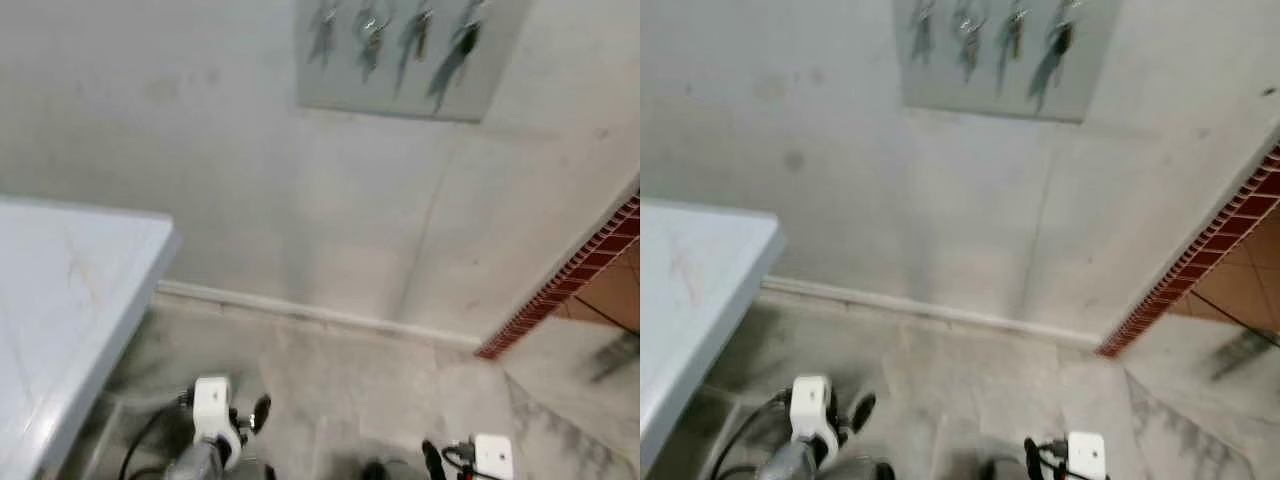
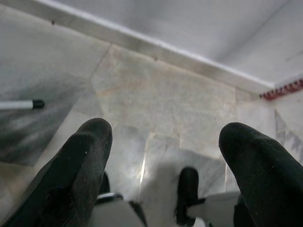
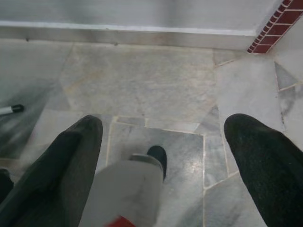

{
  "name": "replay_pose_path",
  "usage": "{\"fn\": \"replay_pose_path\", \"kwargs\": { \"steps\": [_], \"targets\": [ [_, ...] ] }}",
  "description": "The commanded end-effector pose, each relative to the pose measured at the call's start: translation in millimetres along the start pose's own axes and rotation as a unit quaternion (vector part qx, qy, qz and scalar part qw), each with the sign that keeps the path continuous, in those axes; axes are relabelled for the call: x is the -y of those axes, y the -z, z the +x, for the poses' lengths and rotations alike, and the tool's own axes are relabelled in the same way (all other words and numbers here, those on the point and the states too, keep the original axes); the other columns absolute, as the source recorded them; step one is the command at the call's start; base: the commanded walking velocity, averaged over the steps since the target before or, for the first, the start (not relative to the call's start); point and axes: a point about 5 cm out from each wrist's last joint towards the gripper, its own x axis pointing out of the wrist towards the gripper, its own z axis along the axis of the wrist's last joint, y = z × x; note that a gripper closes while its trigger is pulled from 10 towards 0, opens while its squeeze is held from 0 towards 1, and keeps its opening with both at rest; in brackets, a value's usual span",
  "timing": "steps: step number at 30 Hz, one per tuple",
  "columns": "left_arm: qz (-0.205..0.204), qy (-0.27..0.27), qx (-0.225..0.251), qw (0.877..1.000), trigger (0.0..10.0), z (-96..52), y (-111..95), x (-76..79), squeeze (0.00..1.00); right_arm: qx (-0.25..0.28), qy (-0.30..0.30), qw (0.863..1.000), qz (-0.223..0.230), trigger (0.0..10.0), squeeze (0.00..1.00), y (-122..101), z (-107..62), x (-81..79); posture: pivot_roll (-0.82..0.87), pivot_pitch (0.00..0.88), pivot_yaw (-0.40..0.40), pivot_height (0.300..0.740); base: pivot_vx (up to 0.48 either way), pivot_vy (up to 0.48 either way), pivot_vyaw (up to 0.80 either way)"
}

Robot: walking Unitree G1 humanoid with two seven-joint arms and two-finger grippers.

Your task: Hang keys on a hook

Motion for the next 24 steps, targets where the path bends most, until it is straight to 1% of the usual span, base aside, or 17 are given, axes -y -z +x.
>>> {"fn": "replay_pose_path", "kwargs": {
  "steps": [1,4,15,24],
  "targets": [
    [-0.003,-0.004,-0.004,1.0,10.0,-0.8,2,-0.2,0.0,-0.01,0.002,1.0,0.002,10.0,0.0,5,-2.6,0.5,-0.05,0.137,0.006,0.74,-0.27,0.0,0.0],
    [-0.001,-0.004,-0.002,1.0,10.0,-0.9,2,-0.2,0.0,-0.01,0.002,1.0,0.002,10.0,0.0,5,-2.6,0.6,-0.05,0.137,0.006,0.74,-0.244,0.0,0.0],
    [0.021,-0.017,-0.008,1.0,10.0,-3.4,3,-6.1,0.0,-0.02,0.01,1.0,0.002,10.0,0.0,7,-3.7,2.5,-0.06,0.13,0.01,0.74,0.0,0.0,0.0],
    [0.017,-0.02,-0.011,1.0,10.0,-4.5,5,-8.2,0.0,-0.04,0.016,0.999,0.003,10.0,0.0,17,-10.1,5.0,-0.06,0.12,0.012,0.74,0.0,0.0,0.0]
  ]
}}
